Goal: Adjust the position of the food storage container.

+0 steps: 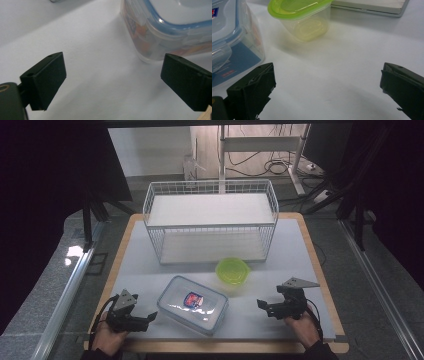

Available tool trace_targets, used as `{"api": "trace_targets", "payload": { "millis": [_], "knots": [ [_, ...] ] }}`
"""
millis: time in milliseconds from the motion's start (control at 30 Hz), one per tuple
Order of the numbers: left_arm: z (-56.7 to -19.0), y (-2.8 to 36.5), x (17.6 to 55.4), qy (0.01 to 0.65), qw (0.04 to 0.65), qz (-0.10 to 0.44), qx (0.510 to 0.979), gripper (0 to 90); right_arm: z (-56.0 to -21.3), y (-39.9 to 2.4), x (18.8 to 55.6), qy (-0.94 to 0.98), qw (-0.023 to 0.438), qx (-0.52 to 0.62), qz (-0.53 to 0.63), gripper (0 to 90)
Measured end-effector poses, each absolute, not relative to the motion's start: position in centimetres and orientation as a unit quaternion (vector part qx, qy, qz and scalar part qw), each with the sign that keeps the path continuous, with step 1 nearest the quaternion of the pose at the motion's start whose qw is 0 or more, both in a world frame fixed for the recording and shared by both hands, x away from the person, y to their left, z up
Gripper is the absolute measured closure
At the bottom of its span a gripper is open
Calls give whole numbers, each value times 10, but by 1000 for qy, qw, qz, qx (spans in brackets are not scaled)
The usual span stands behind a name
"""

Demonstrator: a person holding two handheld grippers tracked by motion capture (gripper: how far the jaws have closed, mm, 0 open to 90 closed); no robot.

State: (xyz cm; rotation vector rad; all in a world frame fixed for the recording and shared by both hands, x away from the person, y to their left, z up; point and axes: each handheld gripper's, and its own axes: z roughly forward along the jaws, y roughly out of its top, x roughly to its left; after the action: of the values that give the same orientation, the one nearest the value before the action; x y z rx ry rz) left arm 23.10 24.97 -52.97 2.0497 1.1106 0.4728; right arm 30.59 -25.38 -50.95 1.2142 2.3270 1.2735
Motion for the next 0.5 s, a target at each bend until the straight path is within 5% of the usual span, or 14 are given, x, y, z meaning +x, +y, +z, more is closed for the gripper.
{"api": "trace_targets", "payload": {
  "millis": [500],
  "knots": [
    [-528,251,231,434,388,184,792,19,-510,-248,307,820,117,386,406,0]
  ]
}}
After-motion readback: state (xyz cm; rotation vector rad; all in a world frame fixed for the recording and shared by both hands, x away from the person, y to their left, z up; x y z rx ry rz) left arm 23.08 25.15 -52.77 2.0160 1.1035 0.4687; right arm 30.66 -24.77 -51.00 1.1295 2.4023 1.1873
